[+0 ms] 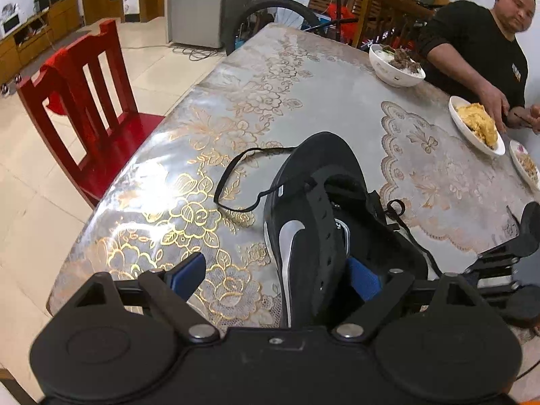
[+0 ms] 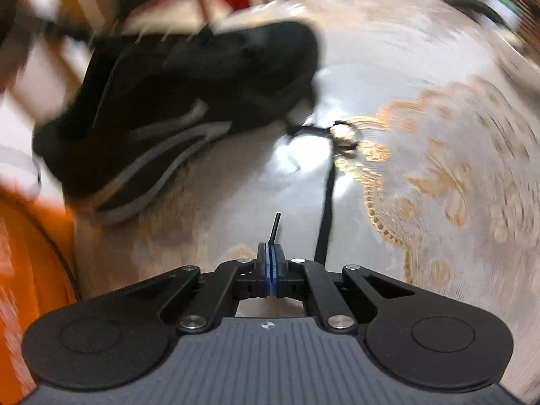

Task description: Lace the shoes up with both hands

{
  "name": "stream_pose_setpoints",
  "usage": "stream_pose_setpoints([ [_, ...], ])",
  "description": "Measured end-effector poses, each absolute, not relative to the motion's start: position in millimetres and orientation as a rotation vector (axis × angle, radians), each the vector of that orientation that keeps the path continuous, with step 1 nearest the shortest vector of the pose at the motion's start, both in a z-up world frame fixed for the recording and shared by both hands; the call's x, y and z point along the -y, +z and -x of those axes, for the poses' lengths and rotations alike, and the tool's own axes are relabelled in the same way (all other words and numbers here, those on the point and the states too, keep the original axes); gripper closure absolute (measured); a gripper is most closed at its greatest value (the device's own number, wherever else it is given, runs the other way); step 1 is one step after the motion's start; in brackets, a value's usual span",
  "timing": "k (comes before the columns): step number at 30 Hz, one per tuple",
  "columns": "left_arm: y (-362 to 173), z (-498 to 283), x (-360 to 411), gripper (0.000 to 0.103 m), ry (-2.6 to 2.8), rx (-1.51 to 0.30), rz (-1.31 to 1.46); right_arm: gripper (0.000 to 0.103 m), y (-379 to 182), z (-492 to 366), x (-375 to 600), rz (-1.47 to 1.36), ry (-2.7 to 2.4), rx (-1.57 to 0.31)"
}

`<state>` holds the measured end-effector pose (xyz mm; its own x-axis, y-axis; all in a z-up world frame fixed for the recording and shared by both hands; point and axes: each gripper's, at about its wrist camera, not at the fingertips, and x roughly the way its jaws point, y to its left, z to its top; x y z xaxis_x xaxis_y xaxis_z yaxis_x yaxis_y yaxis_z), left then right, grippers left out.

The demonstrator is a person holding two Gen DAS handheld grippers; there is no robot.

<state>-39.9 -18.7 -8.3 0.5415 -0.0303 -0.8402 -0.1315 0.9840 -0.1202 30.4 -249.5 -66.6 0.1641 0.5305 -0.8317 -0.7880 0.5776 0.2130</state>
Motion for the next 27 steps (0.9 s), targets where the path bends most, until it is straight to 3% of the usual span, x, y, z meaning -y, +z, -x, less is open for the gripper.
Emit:
stream_pose_setpoints([
  [5,-9.0,35.7,20.3,0.014,0.056,-1.005,0.168,0.101,-36.7,-31.8,273.3,-0.089,0.875,-0.956],
  [13,-0.3,25.6,18.0,0.014,0.069,-0.975,0.156,0.101,-7.7,-24.4,225.5,-0.197,0.898,-0.734],
  [27,-3.4,21.8,16.9,0.014,0.026,-0.954,0.117,0.100,15.1,-34.2,164.5,0.131,0.953,-0.665],
])
